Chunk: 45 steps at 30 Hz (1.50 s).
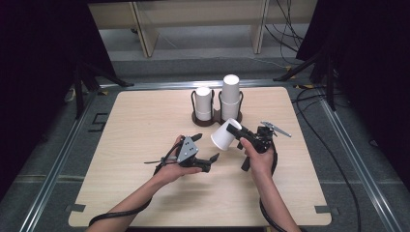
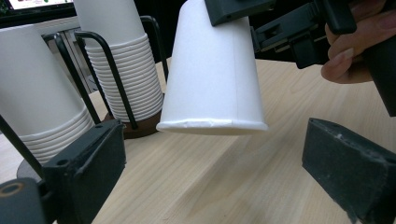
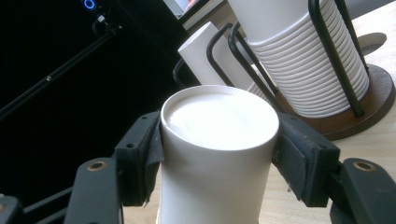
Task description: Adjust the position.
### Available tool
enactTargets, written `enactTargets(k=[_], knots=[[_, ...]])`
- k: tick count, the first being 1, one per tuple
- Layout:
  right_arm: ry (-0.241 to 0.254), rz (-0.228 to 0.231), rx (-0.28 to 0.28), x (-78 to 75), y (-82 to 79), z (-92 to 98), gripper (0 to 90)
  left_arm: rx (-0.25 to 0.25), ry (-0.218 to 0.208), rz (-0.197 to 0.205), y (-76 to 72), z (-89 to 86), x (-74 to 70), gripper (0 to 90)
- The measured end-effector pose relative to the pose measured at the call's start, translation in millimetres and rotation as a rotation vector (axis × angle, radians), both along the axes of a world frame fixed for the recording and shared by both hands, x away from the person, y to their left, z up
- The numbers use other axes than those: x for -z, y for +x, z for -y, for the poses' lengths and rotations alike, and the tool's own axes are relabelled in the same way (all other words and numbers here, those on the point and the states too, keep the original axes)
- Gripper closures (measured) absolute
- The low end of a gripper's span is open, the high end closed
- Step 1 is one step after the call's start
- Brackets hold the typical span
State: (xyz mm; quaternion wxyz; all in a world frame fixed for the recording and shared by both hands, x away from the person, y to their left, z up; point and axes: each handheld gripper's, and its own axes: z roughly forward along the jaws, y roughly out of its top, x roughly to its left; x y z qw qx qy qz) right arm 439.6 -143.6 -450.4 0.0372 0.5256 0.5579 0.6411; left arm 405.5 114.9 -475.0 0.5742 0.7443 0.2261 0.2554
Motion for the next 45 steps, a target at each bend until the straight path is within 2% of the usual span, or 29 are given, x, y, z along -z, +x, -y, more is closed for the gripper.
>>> enactTargets(k=[1,2,3,6,9,13,14,17,29,32,33,34,38,40,41,45], knots=[[0.009,0.004,-0.006,0.3,0.3,-0.1,36.2,0.002,-0.011,0.005,0.9,1.1,1.0,5.7],[0.014,-0.002,-0.009,0.1,-0.1,-0.2,36.2,0.0,0.002,-0.004,0.7,0.6,0.7,5.7],[0.008,-0.017,-0.002,0.0,-0.1,-0.7,36.2,0.003,-0.003,-0.004,1.5,1.5,1.8,5.7],[0.02,-0.014,-0.007,1.0,0.5,-0.6,36.2,0.006,0.002,-0.001,2.1,2.3,2.2,5.7],[0.025,-0.036,0.002,1.1,1.2,-1.3,36.2,0.007,-0.005,0.0,2.6,3.6,2.2,5.9],[0.038,-0.029,-0.009,2.0,1.6,-1.0,36.2,0.007,-0.003,0.004,3.8,4.2,1.4,5.9],[0.037,-0.034,-0.005,2.2,1.6,-1.0,36.2,0.009,-0.017,0.012,5.1,5.1,2.2,6.0],[0.039,-0.035,-0.006,2.5,1.6,-1.2,36.2,0.006,-0.003,0.005,6.3,4.5,2.1,6.0],[0.061,-0.05,0.0,1.5,2.0,-1.5,36.2,0.015,-0.018,0.005,13.1,7.7,4.9,5.9],[0.069,-0.04,-0.013,1.5,1.8,-1.5,36.2,0.016,-0.01,0.005,13.8,8.4,5.3,5.0],[0.069,-0.042,-0.012,1.0,1.7,-2.0,36.2,0.018,-0.02,0.01,14.5,9.5,6.2,4.0],[0.069,-0.042,-0.012,1.0,1.7,-2.0,36.2,0.014,-0.007,0.003,13.8,9.2,5.8,4.0],[0.069,-0.043,-0.016,1.1,1.3,-2.3,36.2,0.02,-0.017,-0.002,14.5,11.5,7.4,2.1],[0.072,-0.045,-0.016,1.5,1.2,-2.2,36.2,0.022,-0.005,-0.004,14.8,12.0,8.0,1.8],[0.092,-0.084,-0.006,0.0,0.4,-3.7,36.2,0.023,-0.014,-0.003,15.3,13.1,8.9,1.4],[0.088,-0.071,-0.012,1.0,0.8,-3.2,36.2,0.026,-0.01,-0.008,16.1,14.5,9.1,0.8]])
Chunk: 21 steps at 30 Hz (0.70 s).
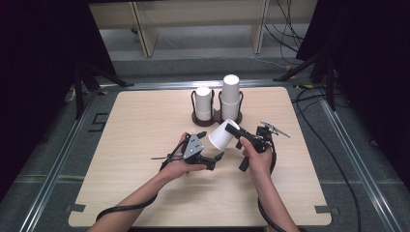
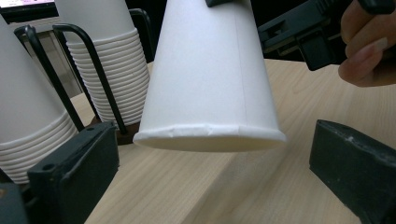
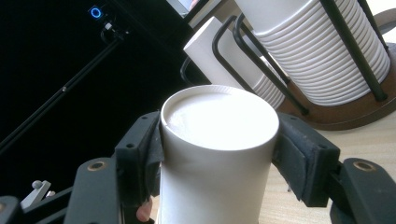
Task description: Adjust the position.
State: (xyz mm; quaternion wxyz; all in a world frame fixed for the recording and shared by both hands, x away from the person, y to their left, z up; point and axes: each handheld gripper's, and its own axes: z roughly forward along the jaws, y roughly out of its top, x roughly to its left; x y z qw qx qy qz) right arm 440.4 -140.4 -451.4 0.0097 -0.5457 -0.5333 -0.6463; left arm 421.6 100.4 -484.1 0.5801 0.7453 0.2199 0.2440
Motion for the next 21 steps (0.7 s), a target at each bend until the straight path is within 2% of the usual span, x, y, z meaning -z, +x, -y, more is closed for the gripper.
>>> enactTargets(k=[1,3,5,8,9,11,14,16,19,20,21], knots=[[-0.004,0.002,0.001,0.5,0.1,0.4,36.2,0.0,-0.008,0.005,0.5,1.0,0.6,0.7],[0.01,0.004,-0.001,1.6,0.3,0.3,36.2,0.004,0.003,-0.001,0.6,1.3,0.6,0.3],[0.024,-0.021,0.004,0.2,-0.5,-1.0,36.2,0.006,0.004,-0.003,0.7,1.9,0.9,0.3],[0.023,-0.03,0.017,0.1,-0.2,-1.5,36.2,0.005,-0.017,0.003,2.0,3.5,1.9,0.3],[0.02,0.003,0.003,1.9,0.1,0.0,36.2,0.005,-0.018,0.003,2.1,3.6,1.9,0.3],[0.031,-0.026,0.003,0.2,-1.4,-0.2,36.2,0.006,-0.009,-0.002,2.2,3.7,1.5,0.4],[0.032,-0.023,0.005,0.8,-1.2,-0.2,36.2,0.007,-0.012,0.0,2.8,4.1,1.4,0.6],[0.066,-0.052,-0.002,0.3,-2.6,-1.3,36.2,0.007,-0.013,0.003,3.7,4.0,1.5,0.9],[0.054,-0.05,0.005,1.1,-2.1,-1.0,36.3,0.006,-0.006,0.001,4.5,3.5,1.6,1.2],[0.054,-0.036,0.0,1.7,-2.0,-0.7,36.2,0.005,-0.02,0.005,5.3,4.3,2.6,1.2],[0.045,-0.027,-0.002,2.4,-1.5,-0.4,36.3,0.004,-0.005,-0.001,5.2,3.4,2.1,1.5]])
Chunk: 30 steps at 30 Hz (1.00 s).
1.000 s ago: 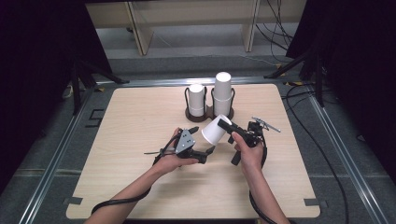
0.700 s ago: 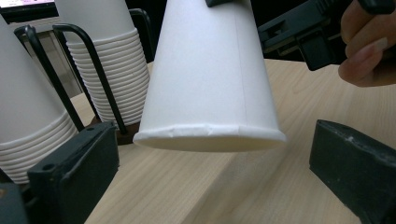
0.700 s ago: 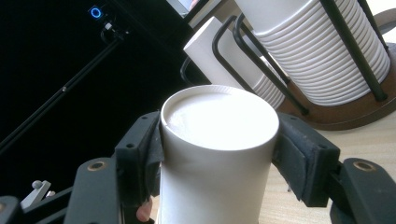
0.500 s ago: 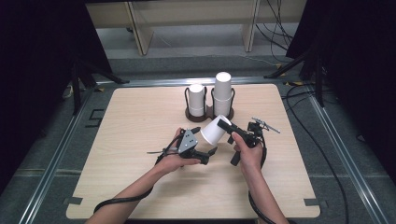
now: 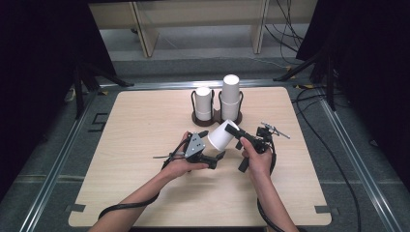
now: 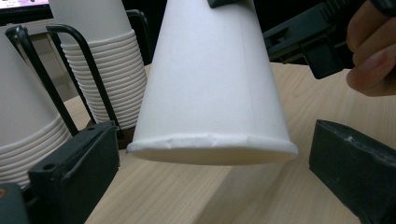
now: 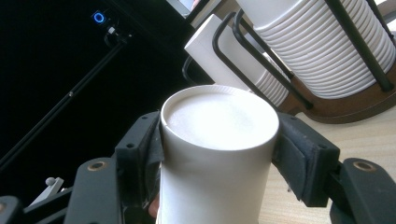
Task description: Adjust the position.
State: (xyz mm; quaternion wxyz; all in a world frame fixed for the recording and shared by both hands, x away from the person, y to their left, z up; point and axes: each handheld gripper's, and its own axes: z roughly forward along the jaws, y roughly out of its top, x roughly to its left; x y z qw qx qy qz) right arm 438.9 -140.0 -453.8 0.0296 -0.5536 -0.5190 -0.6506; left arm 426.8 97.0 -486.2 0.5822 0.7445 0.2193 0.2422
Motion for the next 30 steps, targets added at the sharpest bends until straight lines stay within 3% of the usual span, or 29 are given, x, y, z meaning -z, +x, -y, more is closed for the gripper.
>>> enactTargets(k=[10,16,24,26,27,30], knots=[[-0.002,-0.006,-0.012,0.5,-0.1,-0.8,36.3,0.007,-0.006,0.0,1.9,1.8,1.1,6.6],[0.032,-0.003,-0.024,2.3,0.6,-1.1,36.4,0.001,0.003,0.002,2.6,0.8,1.4,10.8],[0.037,0.006,-0.019,3.6,0.8,-0.9,36.3,-0.001,0.01,0.006,2.0,0.5,0.9,14.4],[0.026,-0.01,-0.01,2.7,0.0,-0.7,36.3,0.0,0.015,0.004,2.0,0.4,0.4,14.8],[0.049,-0.027,-0.01,2.0,-0.7,-1.6,36.3,0.0,0.015,0.002,2.0,0.4,0.2,15.1],[0.046,-0.006,-0.01,4.4,0.7,-0.3,36.2,0.0,0.016,0.0,1.8,0.4,-0.7,16.1]])
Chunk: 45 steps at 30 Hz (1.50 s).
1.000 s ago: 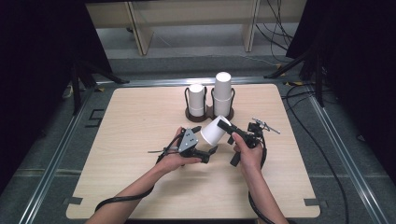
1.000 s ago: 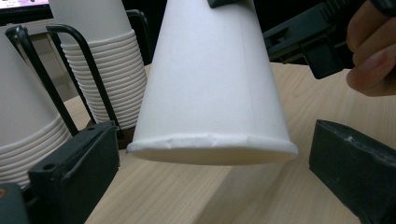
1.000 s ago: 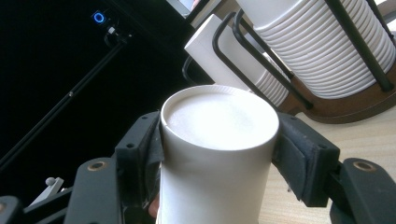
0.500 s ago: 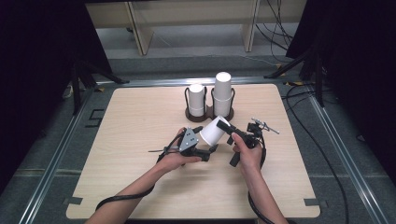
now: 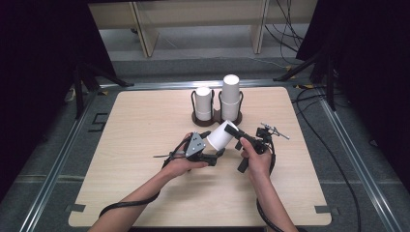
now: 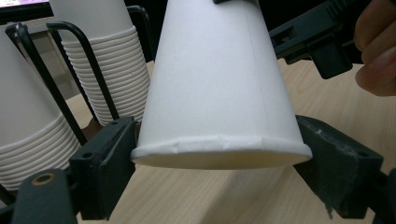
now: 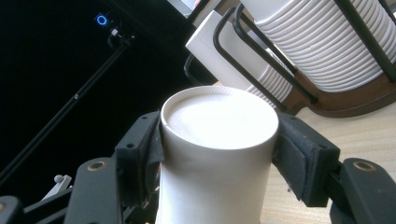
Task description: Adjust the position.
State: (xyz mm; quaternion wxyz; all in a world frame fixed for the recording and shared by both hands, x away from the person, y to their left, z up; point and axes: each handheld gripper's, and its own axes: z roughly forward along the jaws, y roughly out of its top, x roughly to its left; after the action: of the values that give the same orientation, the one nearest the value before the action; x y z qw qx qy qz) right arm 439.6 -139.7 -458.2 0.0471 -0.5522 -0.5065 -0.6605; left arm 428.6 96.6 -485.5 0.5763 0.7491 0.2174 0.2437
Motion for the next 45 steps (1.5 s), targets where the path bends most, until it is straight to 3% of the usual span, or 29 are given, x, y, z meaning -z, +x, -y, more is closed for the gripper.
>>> enactTargets(k=[5,10,11,14,23,35,37,39,40,41,45], knots=[[-0.003,0.004,0.021,0.0,0.9,-1.1,35.7,-0.002,0.005,0.001,0.1,-0.8,-1.2,17.5],[-0.002,-0.004,0.005,0.6,1.1,0.2,35.1,-0.002,0.013,0.003,-0.2,-1.1,-2.1,19.2],[0.028,-0.015,-0.002,0.3,0.3,-0.3,34.9,-0.002,0.017,0.005,-0.2,-1.4,-2.3,19.5],[0.007,-0.004,0.008,1.9,1.4,1.6,34.4,0.0,0.022,0.01,-0.4,-1.9,-2.9,20.7],[0.028,0.004,-0.005,1.6,1.5,1.5,33.0,0.007,0.027,0.007,0.1,-3.9,-4.0,24.8],[0.004,0.023,-0.012,0.2,2.7,1.6,32.0,0.015,0.042,-0.001,1.2,-8.1,-8.9,26.4],[0.029,-0.011,-0.016,-2.5,0.1,0.2,31.7,0.017,0.041,-0.003,0.8,-8.3,-8.8,26.5],[0.005,0.025,-0.018,-0.9,2.4,0.8,31.0,0.016,0.04,-0.002,0.8,-8.4,-8.9,26.6],[0.032,0.014,-0.022,-2.0,1.6,0.1,29.8,0.016,0.04,-0.001,0.9,-8.4,-9.0,26.9],[0.005,0.025,-0.013,-2.6,2.5,0.3,27.8,0.019,0.036,-0.003,0.9,-8.2,-9.2,27.2],[-0.004,0.036,-0.021,-3.8,3.1,0.8,25.8,0.027,0.019,0.002,0.9,-6.9,-8.8,27.8]])
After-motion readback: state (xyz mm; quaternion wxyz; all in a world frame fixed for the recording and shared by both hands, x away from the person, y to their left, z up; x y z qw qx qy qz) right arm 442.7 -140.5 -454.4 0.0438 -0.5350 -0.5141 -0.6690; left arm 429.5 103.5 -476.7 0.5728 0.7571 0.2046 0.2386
